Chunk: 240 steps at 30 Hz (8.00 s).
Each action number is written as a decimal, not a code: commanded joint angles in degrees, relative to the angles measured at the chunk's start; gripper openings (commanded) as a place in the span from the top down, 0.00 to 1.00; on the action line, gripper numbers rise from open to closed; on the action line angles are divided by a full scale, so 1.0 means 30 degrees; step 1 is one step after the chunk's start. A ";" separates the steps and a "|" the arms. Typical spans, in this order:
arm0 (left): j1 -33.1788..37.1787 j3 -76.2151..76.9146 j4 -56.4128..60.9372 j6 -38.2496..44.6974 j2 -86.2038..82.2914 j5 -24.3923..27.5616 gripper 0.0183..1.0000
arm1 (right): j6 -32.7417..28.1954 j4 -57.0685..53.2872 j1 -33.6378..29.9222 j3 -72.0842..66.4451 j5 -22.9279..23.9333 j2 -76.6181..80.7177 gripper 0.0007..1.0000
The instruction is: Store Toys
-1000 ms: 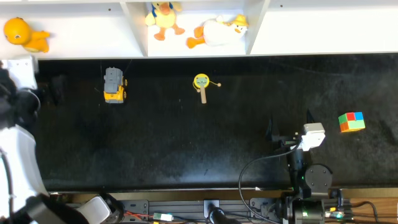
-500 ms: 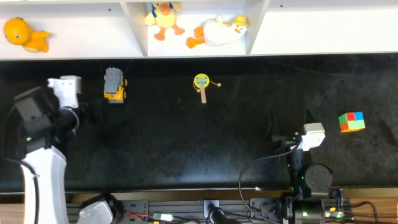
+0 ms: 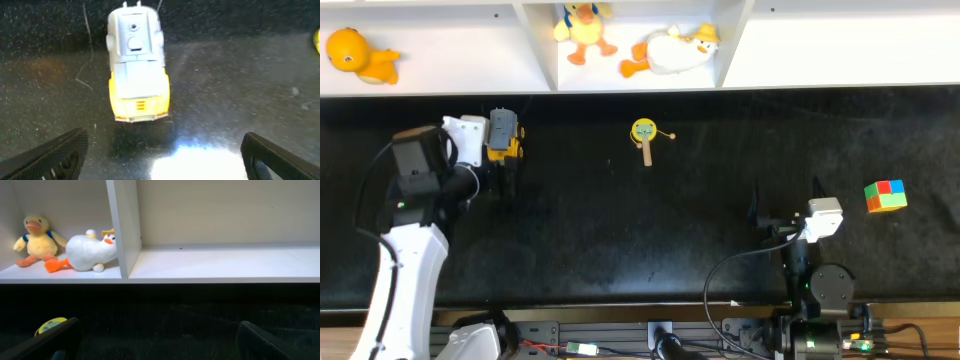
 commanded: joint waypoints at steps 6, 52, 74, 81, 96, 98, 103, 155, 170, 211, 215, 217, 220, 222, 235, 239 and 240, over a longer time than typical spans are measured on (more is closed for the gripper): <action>-0.0160 -0.0102 0.1800 -0.0597 0.2222 -0.1268 0.02 | -0.0051 0.0080 0.0087 -0.0248 0.0080 -0.0138 0.00; -0.0233 -0.0066 0.5697 -0.0510 0.4714 -0.1370 0.60 | -0.0051 0.0080 0.0087 -0.0248 0.0080 -0.0138 0.01; -0.0721 -0.0051 0.3475 -0.1202 -0.0138 -0.2193 0.74 | -0.0051 0.0087 0.0087 -0.0248 0.0080 -0.0138 0.00; -0.0721 0.0889 0.3606 -0.2040 0.0248 -0.1734 0.75 | -0.0051 0.0087 0.0087 -0.0248 0.0080 -0.0138 0.01; -0.0729 0.5770 0.3585 -0.4197 0.3883 -0.1239 0.75 | -0.0051 0.0080 0.0087 -0.0248 0.0080 -0.0138 0.00; -0.0729 0.6579 0.3555 -0.4524 0.4670 -0.1246 0.76 | -0.0051 0.0080 0.0087 -0.0248 0.0080 -0.0138 0.00; -0.0729 0.8349 0.3534 -0.4583 0.6484 -0.1246 0.76 | -0.0051 0.0080 0.0087 -0.0248 0.0080 -0.0138 0.00; -0.0852 0.0619 0.1282 -0.2761 -0.1749 -0.2718 0.00 | -0.0051 0.0087 0.0087 -0.0248 0.0080 -0.0138 0.01; -0.1049 -0.8976 1.2225 -0.3293 -1.2276 -0.2747 0.00 | -0.0051 0.0080 0.0087 -0.0248 0.0080 -0.0138 0.01; -0.3177 -1.4061 0.7439 -0.2914 -2.3095 -0.6258 0.00 | -0.0051 0.0080 0.0087 -0.0248 0.0080 -0.0138 0.01; -0.3177 -1.4061 0.7439 -0.2914 -2.3095 -0.6258 0.00 | -0.0051 0.0080 0.0087 -0.0248 0.0080 -0.0138 0.00; -0.3177 -1.4061 0.7439 -0.2914 -2.3095 -0.6258 0.00 | -0.0051 0.0080 0.0087 -0.0248 0.0080 -0.0138 0.00; -0.3177 -1.4061 0.7439 -0.2914 -2.3095 -0.6258 0.00 | -0.0051 0.0080 0.0087 -0.0248 0.0080 -0.0138 0.00; -0.3177 -1.4061 0.7439 -0.2914 -2.3095 -0.6258 0.00 | -0.0051 0.0087 0.0087 -0.0248 0.0080 -0.0138 0.01; -0.3177 -1.4061 0.7439 -0.2914 -2.3095 -0.6258 0.00 | 0.0124 -0.0022 0.1224 -0.0226 0.3155 -0.0109 0.00; -0.3177 -1.4061 0.7439 -0.2914 -2.3095 -0.6258 0.00 | 0.3249 0.0022 0.3650 -0.0051 0.7446 0.0605 0.00; -0.3177 -1.4061 0.7439 -0.2914 -2.3095 -0.6258 0.00 | 0.3971 0.0007 0.4109 0.0000 0.8364 0.0845 0.01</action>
